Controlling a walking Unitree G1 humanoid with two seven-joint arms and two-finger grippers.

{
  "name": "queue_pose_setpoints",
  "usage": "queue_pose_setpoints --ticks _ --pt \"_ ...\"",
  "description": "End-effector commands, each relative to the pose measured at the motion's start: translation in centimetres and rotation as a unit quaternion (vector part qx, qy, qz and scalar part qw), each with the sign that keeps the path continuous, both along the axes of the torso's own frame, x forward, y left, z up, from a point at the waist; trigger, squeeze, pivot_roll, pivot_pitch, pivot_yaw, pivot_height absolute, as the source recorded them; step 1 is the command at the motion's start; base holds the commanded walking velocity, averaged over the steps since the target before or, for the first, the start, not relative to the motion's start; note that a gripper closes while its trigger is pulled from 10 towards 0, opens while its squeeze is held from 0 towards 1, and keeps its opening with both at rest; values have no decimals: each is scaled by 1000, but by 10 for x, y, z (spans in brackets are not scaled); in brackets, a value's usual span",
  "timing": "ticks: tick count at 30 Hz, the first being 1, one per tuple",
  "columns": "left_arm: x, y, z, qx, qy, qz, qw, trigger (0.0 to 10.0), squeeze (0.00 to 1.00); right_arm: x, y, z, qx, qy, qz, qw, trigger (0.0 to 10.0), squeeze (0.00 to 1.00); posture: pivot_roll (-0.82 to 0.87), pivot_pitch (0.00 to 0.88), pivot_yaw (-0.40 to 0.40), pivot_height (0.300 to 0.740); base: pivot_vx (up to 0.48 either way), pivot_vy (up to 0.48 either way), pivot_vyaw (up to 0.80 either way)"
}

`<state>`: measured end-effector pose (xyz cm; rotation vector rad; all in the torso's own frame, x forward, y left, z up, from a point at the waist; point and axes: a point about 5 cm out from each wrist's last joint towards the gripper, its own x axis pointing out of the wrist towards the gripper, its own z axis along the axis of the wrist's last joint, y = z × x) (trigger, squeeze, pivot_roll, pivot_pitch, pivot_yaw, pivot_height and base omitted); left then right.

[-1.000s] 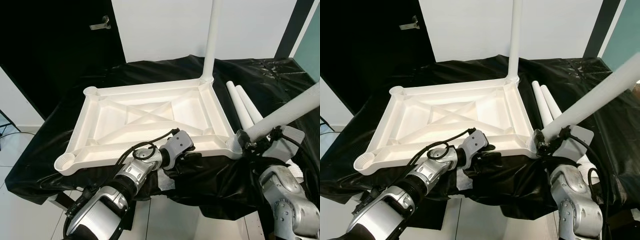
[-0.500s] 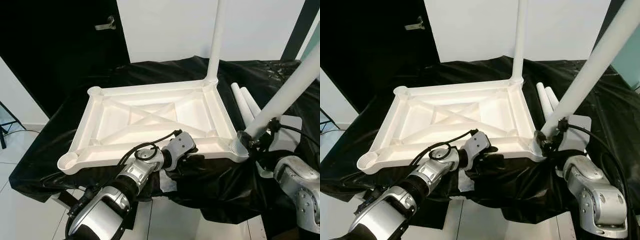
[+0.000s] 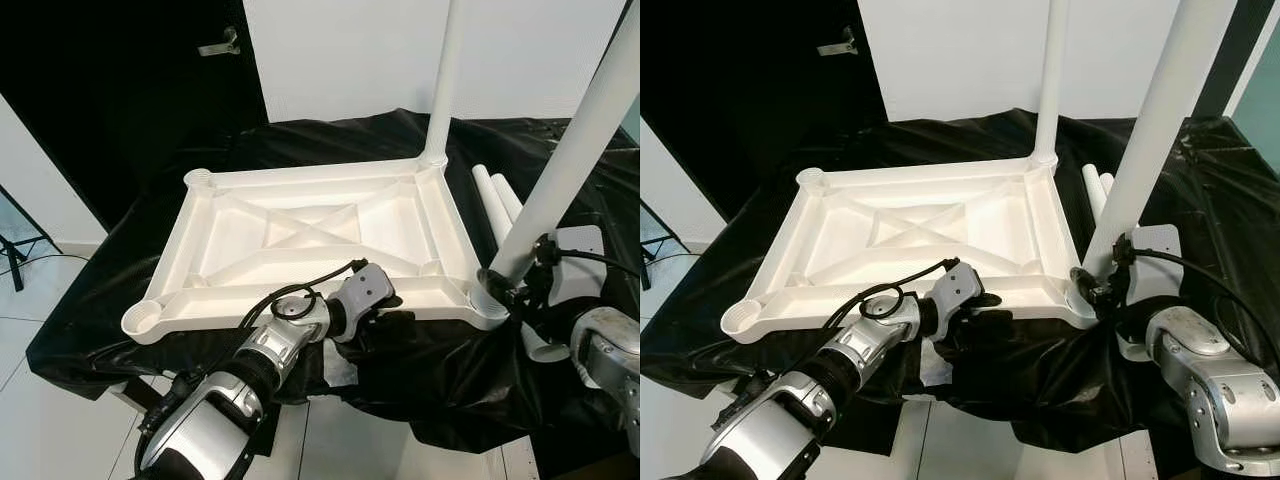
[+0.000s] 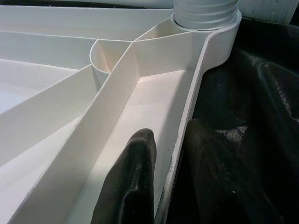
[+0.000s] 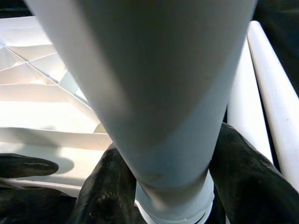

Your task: Building children table

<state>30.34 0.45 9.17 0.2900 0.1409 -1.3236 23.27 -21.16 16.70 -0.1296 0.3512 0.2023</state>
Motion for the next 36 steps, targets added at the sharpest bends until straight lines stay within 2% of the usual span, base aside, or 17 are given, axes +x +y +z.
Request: queue_pose_setpoints --ticks 1,3,8,10,13,16,19,21,23,26,27,29,31,33,36 --pt "-9 -2 -4 23 19 -88 996 10000 0 -24 16 -64 75 182 35 980 10000 0 -174 0 66 740 0 0 0" --pt "-9 -2 -4 23 20 -88 996 10000 0 -23 18 -65 91 162 24 982 10000 0 -174 0 65 740 0 0 0" --pt "-10 -2 -5 22 21 -89 996 10000 0 -25 23 -68 111 152 24 982 10000 0 -175 0 65 740 0 0 0" --pt "-10 -2 -5 22 22 -89 996 10000 0 -34 33 -72 149 162 43 975 10000 0 -178 0 67 740 0 0 0" --pt "-10 -2 -5 23 22 -90 995 10000 0 -45 46 -76 215 191 65 956 10000 0 -182 0 71 740 0 0 0" --pt "-10 -2 -5 23 22 -90 995 10000 0 -45 47 -76 224 195 62 953 10000 0 -182 0 71 740 0 0 0" --pt "-9 -3 -4 23 21 -91 995 10000 0 -37 47 -68 260 189 39 946 10000 0 -183 0 72 740 0 0 0" --pt "-9 -3 -4 24 21 -91 995 10000 0 -34 48 -64 266 184 37 946 10000 0 -182 0 72 740 0 0 0" --pt "-9 -3 -4 23 21 -91 995 10000 0 -32 49 -60 260 176 44 948 10000 0 -182 0 72 740 0 0 0" --pt "-8 -2 -5 22 23 -90 995 10000 0 -29 53 -49 213 162 78 960 10000 0 -176 0 63 740 0 0 0" --pt "-8 -2 -5 22 23 -90 995 10000 0 -29 53 -49 213 162 78 960 10000 0 -176 0 63 740 0 0 0" --pt "-8 -2 -5 21 25 -90 995 10000 0 -31 52 -47 175 164 100 966 10000 0 -175 0 60 740 0 0 0" --pt "-8 -2 -5 21 25 -90 995 10000 0 -31 52 -47 175 164 100 966 10000 0 -175 0 60 740 0 0 0" --pt "-8 -1 -5 19 26 -89 995 10000 0 -29 44 -46 137 162 101 972 10000 0 -173 0 54 740 0 0 0" --pt "-8 -1 -5 19 26 -88 996 10000 0 -25 38 -44 124 153 90 976 10000 0 -172 0 53 740 0 0 0"
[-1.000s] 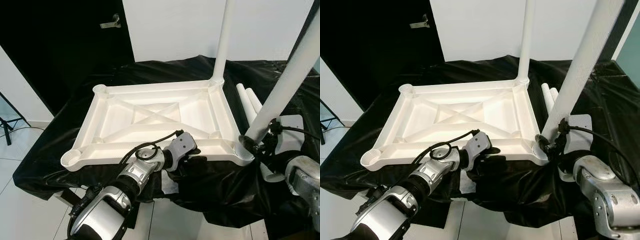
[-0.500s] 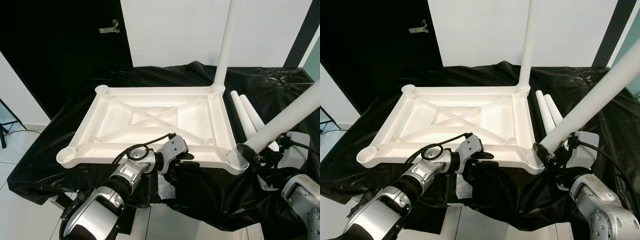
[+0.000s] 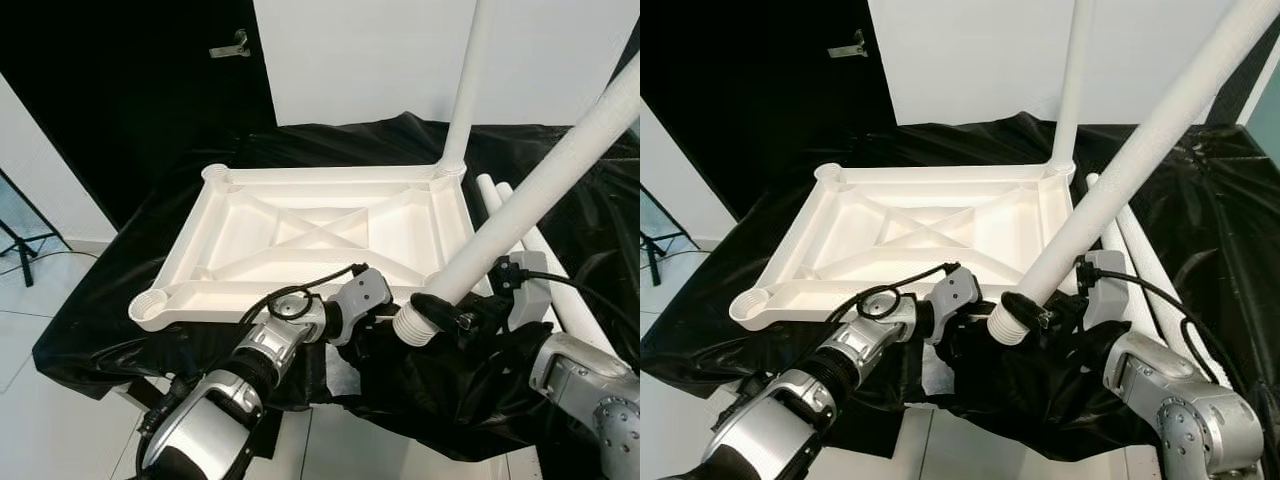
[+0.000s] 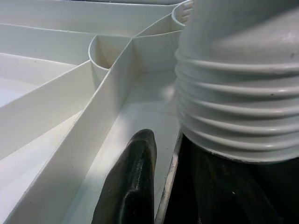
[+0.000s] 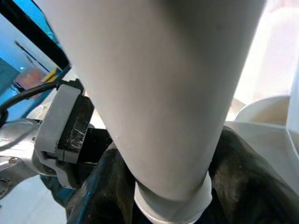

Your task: Building children table

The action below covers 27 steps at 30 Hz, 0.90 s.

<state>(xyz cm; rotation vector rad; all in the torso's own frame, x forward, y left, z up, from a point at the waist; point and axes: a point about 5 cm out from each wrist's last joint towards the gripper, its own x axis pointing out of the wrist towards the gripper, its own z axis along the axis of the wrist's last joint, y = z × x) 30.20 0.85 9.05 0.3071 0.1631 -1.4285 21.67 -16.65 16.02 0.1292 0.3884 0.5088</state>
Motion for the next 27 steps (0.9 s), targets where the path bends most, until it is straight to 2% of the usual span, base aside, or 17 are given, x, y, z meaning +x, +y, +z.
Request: queue_pose_setpoints --ticks 1,3,4,5,6,7,8,11,13,15,19,23,25,27 --pt "-7 -5 -4 6 14 -34 999 10000 0 -1 -14 -29 -51 83 -40 994 10000 0 -172 0 52 740 0 0 0" --pt "-6 -5 -4 3 12 -29 1000 10000 0 15 -21 -11 -83 12 -81 993 10000 0 -171 0 53 740 0 0 0" --pt "-6 -5 -4 3 12 -29 1000 10000 0 15 -21 -11 -83 12 -81 993 10000 0 -171 0 53 740 0 0 0" --pt "-6 -5 -4 1 11 -26 1000 10000 0 20 -22 -4 -97 -16 -95 991 10000 0 -171 0 53 740 0 0 0" --pt "-6 -5 -4 1 11 -26 1000 10000 0 20 -22 -4 -97 -16 -95 991 10000 0 -171 0 53 740 0 0 0" --pt "-5 -5 -4 -3 12 -21 1000 10000 0 25 -21 3 -101 -46 -110 988 10000 0 -173 0 53 740 0 0 0" --pt "-5 -5 -4 -3 12 -21 1000 10000 0 25 -21 3 -101 -46 -110 988 10000 0 -173 0 53 740 0 0 0" --pt "-3 -4 -4 -16 14 2 1000 10000 0 30 -1 20 -99 -112 -115 982 10000 0 -180 0 57 740 0 0 0" --pt "-3 -4 -4 -16 14 2 1000 10000 0 30 -1 20 -99 -112 -115 982 10000 0 -180 0 57 740 0 0 0" --pt "-2 -2 -5 -22 17 13 1000 10000 0 29 10 24 -91 -128 -110 981 10000 0 -183 0 59 740 0 0 0" --pt "-2 2 -8 -29 21 32 999 10000 0 27 18 24 -102 -140 -95 980 10000 0 -188 0 61 740 0 0 0" --pt "-1 3 -8 -33 23 43 998 10000 0 28 16 29 -105 -151 -100 978 10000 0 -191 0 59 740 0 0 0" --pt "0 4 -9 -39 24 56 997 10000 0 32 11 46 -88 -192 -128 969 10000 0 -192 0 52 740 0 0 0" --pt "0 4 -9 -40 24 59 997 10000 0 32 11 49 -82 -201 -133 967 10000 0 -192 0 52 740 0 0 0"
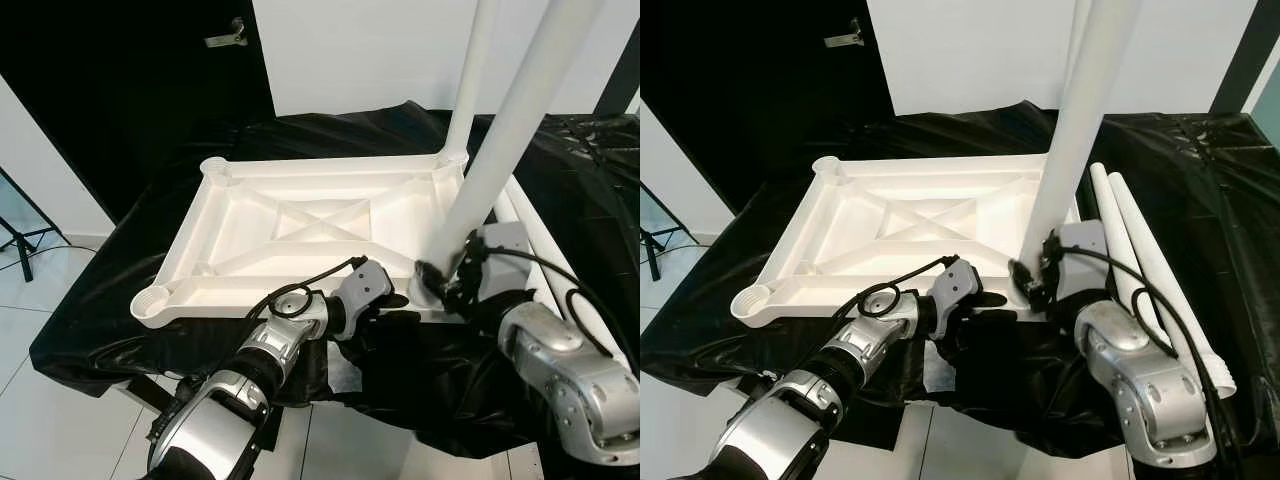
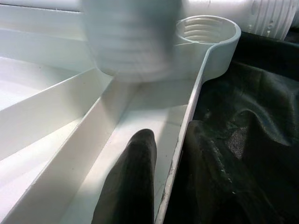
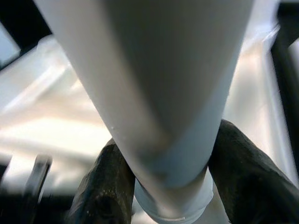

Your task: Building children table

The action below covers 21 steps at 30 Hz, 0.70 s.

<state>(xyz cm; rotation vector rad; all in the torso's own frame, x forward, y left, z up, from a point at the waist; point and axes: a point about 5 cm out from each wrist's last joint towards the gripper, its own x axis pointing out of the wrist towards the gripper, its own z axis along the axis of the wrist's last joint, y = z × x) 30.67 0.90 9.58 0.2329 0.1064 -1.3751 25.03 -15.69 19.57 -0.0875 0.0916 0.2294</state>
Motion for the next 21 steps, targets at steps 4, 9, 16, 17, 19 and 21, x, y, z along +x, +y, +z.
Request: queue_pose_setpoints --ticks 4,9,16,17,19,21 --pt "-4 3 -14 -3 26 39 999 10000 0 0 -3 22 22 -73 -34 997 10000 0 -190 0 49 740 0 0 0" --pt "-4 3 -15 -31 41 63 997 10000 0 -3 -11 12 -4 -90 -106 990 10000 0 -186 0 50 740 0 0 0" --pt "-8 6 -19 -37 52 61 996 10000 0 -9 -6 -11 -31 -47 -100 993 10000 0 -179 0 50 740 0 0 0" --pt "-8 6 -19 -37 52 61 996 10000 0 -9 -6 -11 -31 -47 -100 993 10000 0 -179 0 50 740 0 0 0" --pt "-8 8 -20 -37 53 61 996 10000 0 -11 -12 -17 -34 -35 -100 994 10000 0 -178 0 50 740 0 0 0" --pt "-8 8 -20 -37 52 61 996 10000 0 -12 -16 -21 -39 -29 -102 994 10000 0 -178 0 50 740 0 0 0"
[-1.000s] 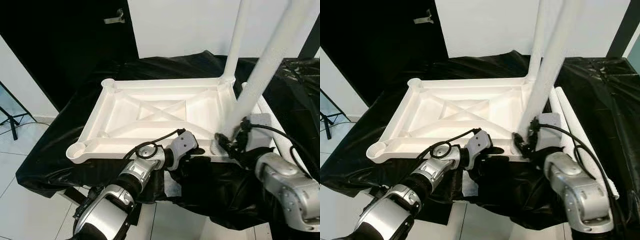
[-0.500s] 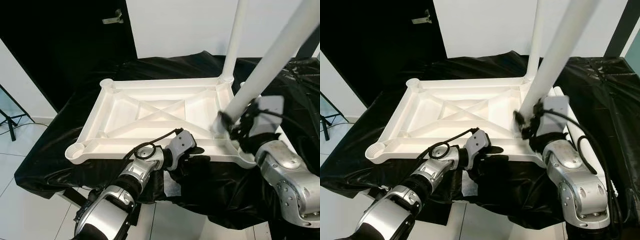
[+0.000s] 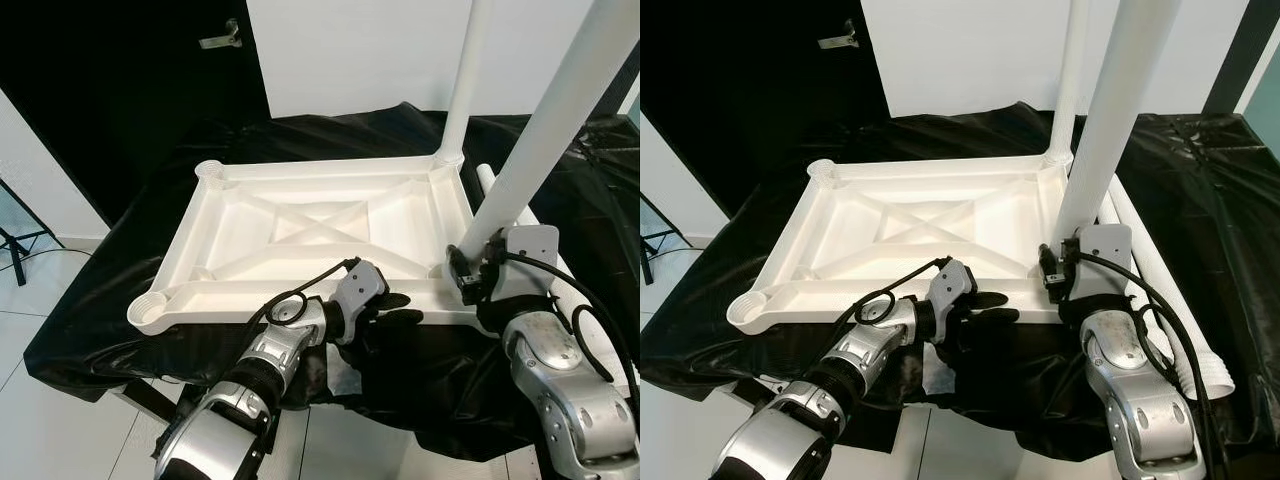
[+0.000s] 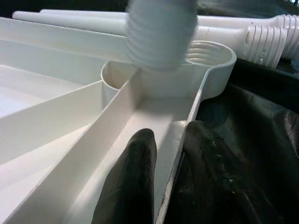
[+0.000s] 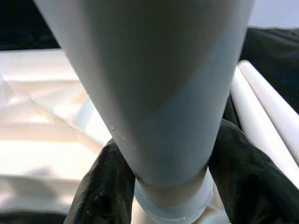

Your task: Building children table

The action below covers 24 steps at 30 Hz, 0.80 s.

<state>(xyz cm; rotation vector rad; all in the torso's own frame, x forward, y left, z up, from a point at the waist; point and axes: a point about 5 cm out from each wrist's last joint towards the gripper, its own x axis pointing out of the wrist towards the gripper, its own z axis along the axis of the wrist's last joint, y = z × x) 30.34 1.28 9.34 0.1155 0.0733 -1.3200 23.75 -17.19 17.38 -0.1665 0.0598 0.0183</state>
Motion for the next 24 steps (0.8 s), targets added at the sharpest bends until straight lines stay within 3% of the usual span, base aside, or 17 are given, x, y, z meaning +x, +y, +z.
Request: queue_pose_setpoints --ticks 1,14,24 --pt "-5 5 -17 15 33 27 999 10000 0 -1 -8 -6 -1 12 -2 1000 10000 0 -177 1 51 740 0 0 0" --pt "-8 3 -15 15 29 7 999 10000 0 -13 -7 -4 -7 23 16 1000 10000 0 -198 6 50 740 0 0 0" --pt "-10 -1 -15 18 27 -6 999 10000 0 -32 -16 -15 -16 56 14 998 10000 0 -215 18 54 740 0 0 0"
